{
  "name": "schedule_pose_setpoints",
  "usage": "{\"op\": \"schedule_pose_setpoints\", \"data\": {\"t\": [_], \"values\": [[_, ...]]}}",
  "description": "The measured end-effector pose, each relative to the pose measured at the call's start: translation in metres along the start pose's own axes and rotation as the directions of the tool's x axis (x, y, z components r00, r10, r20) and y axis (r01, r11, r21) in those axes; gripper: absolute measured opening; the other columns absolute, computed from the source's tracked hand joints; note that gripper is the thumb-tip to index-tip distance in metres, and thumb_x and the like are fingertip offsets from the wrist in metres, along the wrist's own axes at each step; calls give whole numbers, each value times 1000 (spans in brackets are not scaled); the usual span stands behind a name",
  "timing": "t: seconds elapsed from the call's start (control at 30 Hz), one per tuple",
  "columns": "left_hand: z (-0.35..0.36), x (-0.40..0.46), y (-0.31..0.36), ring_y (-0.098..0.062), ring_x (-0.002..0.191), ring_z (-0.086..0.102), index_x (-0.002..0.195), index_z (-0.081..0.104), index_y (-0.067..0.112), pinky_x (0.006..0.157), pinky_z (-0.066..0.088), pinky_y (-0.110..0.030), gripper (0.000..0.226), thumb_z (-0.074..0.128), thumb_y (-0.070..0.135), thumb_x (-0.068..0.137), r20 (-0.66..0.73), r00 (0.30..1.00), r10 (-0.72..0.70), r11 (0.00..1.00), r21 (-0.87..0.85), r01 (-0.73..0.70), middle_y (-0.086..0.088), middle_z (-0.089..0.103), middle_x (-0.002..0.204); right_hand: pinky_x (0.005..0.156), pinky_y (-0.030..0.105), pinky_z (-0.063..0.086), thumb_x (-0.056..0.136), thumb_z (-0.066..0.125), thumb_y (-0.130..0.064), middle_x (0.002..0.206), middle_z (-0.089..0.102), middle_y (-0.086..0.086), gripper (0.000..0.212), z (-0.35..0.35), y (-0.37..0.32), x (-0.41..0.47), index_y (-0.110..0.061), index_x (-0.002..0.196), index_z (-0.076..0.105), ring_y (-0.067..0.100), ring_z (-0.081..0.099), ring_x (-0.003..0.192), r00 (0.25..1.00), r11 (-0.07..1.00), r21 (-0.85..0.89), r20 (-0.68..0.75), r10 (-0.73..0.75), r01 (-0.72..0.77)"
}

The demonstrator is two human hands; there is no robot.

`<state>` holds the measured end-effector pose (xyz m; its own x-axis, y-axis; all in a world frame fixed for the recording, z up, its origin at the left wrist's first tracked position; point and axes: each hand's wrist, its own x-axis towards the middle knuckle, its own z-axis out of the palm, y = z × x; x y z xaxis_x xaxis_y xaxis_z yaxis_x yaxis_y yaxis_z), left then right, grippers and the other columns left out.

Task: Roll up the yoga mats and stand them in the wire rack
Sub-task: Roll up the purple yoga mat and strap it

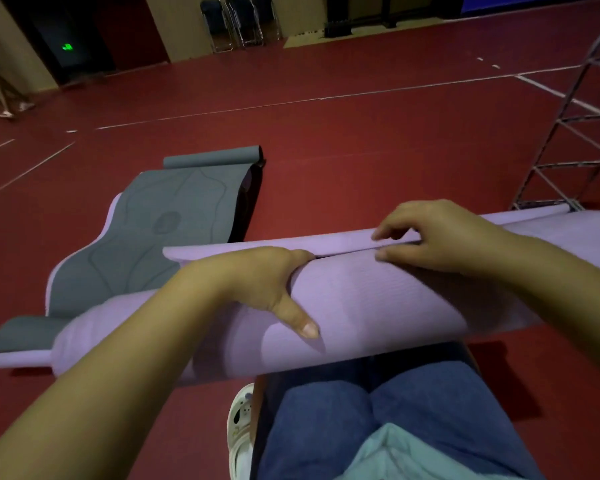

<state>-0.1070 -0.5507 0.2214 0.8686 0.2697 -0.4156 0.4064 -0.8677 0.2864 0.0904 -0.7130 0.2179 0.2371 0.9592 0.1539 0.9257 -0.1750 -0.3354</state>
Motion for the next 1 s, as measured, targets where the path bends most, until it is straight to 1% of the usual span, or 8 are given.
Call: {"op": "schedule_pose_setpoints", "data": {"t": [0.13,0.37,0.5,0.6,0.7,0.77,0.9,1.0], "values": [[0,-6,1,-13,102,48,135,45,26,92,42,-27,99,77,66,50,-116,993,-15,998,66,23,8,41,111,87,24,43,62,68,-61,107,57,-15,62,6,-1,-28,-28,114,66,5,54,100,996,997,58,69,-64,60],[11,-20,31,-21,104,51,127,46,19,88,45,-35,78,70,62,67,-309,944,118,897,441,32,-1,50,117,93,28,37,91,53,-48,135,54,-5,48,7,13,20,-25,133,52,18,51,120,975,996,-89,221,29,-10],[26,-1,27,-27,110,50,130,36,12,91,45,-41,95,74,63,59,-346,934,94,854,510,102,-9,48,126,86,34,44,94,53,-36,120,64,1,27,22,9,26,-22,115,63,25,56,108,999,995,-94,21,40,-38],[21,15,17,-26,105,52,126,39,15,88,45,-41,88,77,57,58,-371,927,61,880,458,125,-6,51,122,90,43,45,92,55,-30,120,61,4,28,40,2,18,-20,117,63,30,55,109,988,993,-96,-128,-83,71],[11,24,7,-27,116,50,139,34,15,96,43,-41,98,80,53,60,-324,945,37,938,338,79,-7,47,133,98,44,40,68,51,-76,129,51,2,85,39,-1,18,-26,136,45,25,50,115,992,985,-134,81,-99,109],[6,27,1,-26,126,44,146,27,16,102,39,-38,104,81,50,63,-293,956,7,966,247,69,-6,40,143,98,43,41,54,53,-86,130,48,0,102,37,-1,29,-30,139,39,25,49,116,986,972,-212,151,-73,104],[8,27,-3,-27,131,37,147,29,17,106,35,-41,94,74,52,72,-370,929,-14,961,252,116,-6,36,147,94,39,44,59,69,-73,122,53,0,89,31,8,57,-30,132,44,23,52,111,973,980,-160,215,-85,121],[31,16,-9,-26,108,54,119,61,13,92,44,-36,50,68,40,77,-657,746,106,987,159,0,-5,58,120,93,36,45,61,70,-71,117,57,-2,77,27,16,74,-32,125,49,21,55,106,959,990,-94,272,-81,110]]}}
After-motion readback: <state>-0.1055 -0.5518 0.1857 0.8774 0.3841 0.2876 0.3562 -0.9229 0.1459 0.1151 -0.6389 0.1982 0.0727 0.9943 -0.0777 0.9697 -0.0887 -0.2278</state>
